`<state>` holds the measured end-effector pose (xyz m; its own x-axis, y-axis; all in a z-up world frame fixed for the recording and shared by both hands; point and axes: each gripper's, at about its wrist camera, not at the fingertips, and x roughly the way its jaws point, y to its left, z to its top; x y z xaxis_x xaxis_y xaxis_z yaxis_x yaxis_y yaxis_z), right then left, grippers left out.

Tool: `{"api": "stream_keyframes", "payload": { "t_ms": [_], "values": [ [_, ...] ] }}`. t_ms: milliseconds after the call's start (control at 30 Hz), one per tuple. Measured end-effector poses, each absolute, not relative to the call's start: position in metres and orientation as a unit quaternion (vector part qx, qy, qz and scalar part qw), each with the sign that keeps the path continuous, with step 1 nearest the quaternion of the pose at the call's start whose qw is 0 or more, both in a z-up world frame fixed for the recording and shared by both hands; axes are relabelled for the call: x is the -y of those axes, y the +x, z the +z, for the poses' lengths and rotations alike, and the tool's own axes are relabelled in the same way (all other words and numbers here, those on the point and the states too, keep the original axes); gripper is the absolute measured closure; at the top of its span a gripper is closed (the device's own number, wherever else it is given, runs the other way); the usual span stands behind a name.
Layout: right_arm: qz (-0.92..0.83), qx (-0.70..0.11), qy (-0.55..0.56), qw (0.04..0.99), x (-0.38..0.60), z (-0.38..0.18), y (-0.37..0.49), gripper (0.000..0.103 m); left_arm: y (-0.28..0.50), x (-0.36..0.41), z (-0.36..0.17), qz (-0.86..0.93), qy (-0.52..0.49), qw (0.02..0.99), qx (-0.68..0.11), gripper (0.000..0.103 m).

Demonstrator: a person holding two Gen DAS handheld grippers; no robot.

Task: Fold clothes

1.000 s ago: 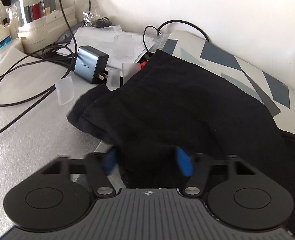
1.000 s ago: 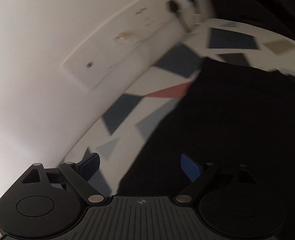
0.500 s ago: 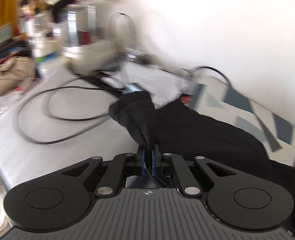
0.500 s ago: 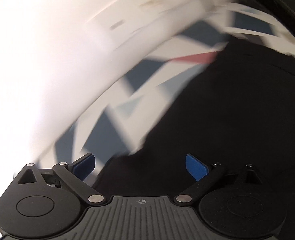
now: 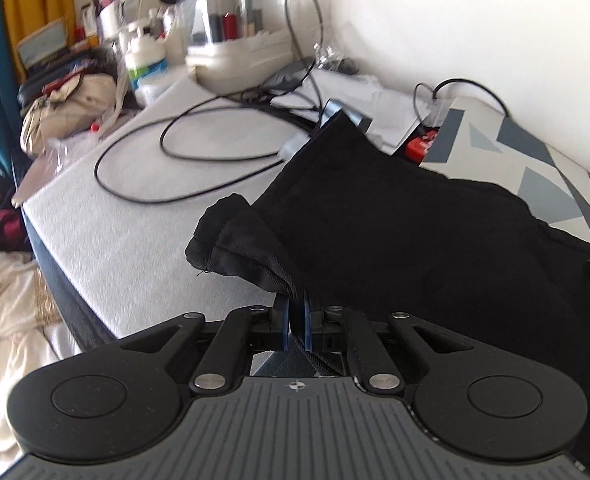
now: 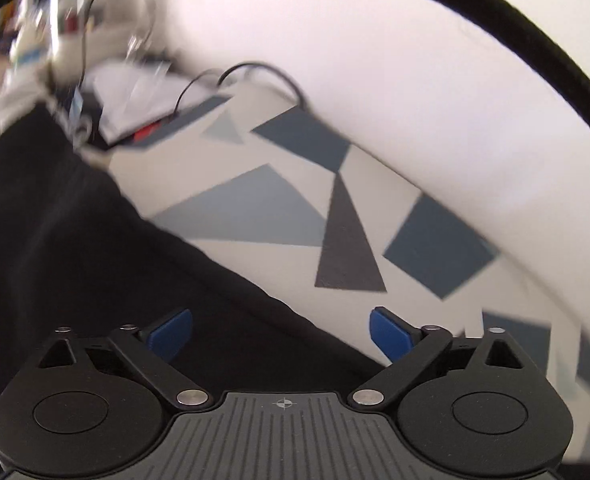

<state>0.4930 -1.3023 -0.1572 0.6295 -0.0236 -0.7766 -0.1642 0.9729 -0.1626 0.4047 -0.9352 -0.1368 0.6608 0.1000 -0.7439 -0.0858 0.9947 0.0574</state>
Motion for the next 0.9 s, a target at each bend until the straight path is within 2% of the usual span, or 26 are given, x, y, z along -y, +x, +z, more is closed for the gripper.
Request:
{"api": "stream_keyframes", "payload": {
  "t_ms": [100,133,167,200,233,267,333,500,767,800,867,900],
  "values": [
    [0.054,-0.434,-0.105,0.893,1.298,-0.159,0.505,0.019,0.401,0.944,-0.132,0.040,0.033,0.922,-0.383,0.096],
    [0.060,-0.441,-0.077,0.892,1.304,-0.159,0.508,0.032,0.400,0.947,-0.131,0.036,0.042,0.925,-0.375,0.096],
    [0.068,-0.448,-0.037,0.891,1.311,-0.159,0.510,0.053,0.399,0.951,-0.130,0.031,0.051,0.929,-0.366,0.096],
    [0.075,-0.453,0.000,0.888,1.318,-0.158,0.511,0.060,0.398,0.954,-0.128,0.026,0.059,0.932,-0.357,0.096],
    [0.064,-0.452,0.002,0.890,1.320,-0.158,0.512,0.077,0.398,0.958,-0.128,0.021,0.069,0.934,-0.349,0.096],
    [0.053,-0.451,0.004,0.891,1.323,-0.157,0.513,0.086,0.399,0.961,-0.127,0.016,0.077,0.936,-0.342,0.096],
    [0.034,-0.449,0.008,0.893,1.326,-0.158,0.517,0.093,0.404,0.968,-0.126,0.006,0.093,0.940,-0.329,0.096],
    [-0.027,-0.429,-0.007,0.903,1.333,-0.163,0.543,0.094,0.429,0.970,-0.133,0.010,0.104,0.943,-0.315,0.096],
    [-0.051,-0.413,0.028,0.909,1.331,-0.170,0.609,0.094,0.460,0.954,-0.148,0.054,0.118,0.941,-0.312,0.095],
    [-0.051,-0.410,0.039,0.910,1.331,-0.170,0.611,0.092,0.461,0.953,-0.148,0.057,0.115,0.940,-0.317,0.095],
    [-0.061,-0.409,0.069,0.908,1.334,-0.168,0.612,0.068,0.464,0.953,-0.148,0.064,0.115,0.933,-0.334,0.088],
    [-0.071,-0.408,0.092,0.906,1.339,-0.165,0.606,0.064,0.464,0.954,-0.146,0.070,0.115,0.931,-0.341,0.077]
  ]
}}
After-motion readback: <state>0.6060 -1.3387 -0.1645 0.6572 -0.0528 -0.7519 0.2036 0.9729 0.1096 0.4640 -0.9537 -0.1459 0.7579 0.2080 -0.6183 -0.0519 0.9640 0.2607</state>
